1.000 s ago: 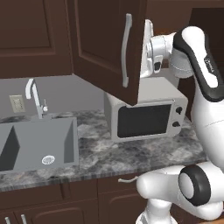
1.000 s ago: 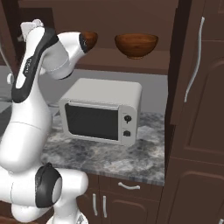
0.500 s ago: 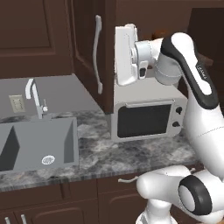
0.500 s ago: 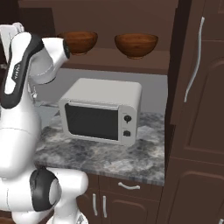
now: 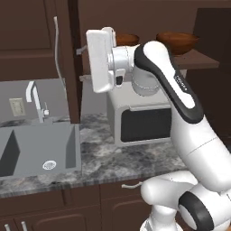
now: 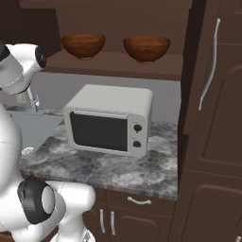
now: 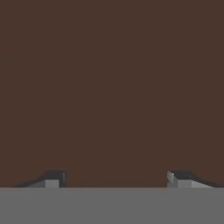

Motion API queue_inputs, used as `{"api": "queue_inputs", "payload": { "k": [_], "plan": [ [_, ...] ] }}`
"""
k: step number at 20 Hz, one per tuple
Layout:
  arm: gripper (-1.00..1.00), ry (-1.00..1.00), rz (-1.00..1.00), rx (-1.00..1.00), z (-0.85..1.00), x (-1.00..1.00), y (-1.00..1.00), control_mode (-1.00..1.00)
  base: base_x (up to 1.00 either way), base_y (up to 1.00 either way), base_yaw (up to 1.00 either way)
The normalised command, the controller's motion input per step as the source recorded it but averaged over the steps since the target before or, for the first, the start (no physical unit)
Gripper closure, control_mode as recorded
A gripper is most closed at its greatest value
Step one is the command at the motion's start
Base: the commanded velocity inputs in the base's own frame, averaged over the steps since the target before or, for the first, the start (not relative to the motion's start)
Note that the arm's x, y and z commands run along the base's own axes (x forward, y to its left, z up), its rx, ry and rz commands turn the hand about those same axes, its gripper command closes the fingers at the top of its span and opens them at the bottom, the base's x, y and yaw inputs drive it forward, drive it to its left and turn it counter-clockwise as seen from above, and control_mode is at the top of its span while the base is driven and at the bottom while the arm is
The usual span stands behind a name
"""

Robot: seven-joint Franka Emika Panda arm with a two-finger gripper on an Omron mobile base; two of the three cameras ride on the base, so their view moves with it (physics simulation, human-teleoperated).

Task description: Move the bowls from the cabinet to the plates on the dining table.

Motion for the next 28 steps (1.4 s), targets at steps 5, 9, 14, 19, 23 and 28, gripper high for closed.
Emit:
{"api": "queue_inputs", "payload": {
  "k": [5,9,14,19,23,28],
  "plan": [
    [-1.00,-0.01,-0.15,-0.10,0.31,0.00,0.10,-1.00,0.00,0.00,0.00],
    [-1.00,-0.06,-0.11,-0.02,0.32,-0.21,-0.66,-1.00,0.00,0.00,0.00],
    [-1.00,-0.02,-0.11,0.00,0.20,-0.20,-0.81,-1.00,0.00,0.00,0.00],
    [-1.00,0.04,-0.15,-0.04,0.01,-0.06,-0.85,-1.00,0.00,0.00,0.00],
    [-1.00,0.10,-0.18,-0.09,0.02,0.05,-0.70,-1.00,0.00,0.00,0.00],
    [-1.00,0.08,-0.17,-0.09,-0.01,0.05,-0.43,-1.00,0.00,0.00,0.00]
  ]
}}
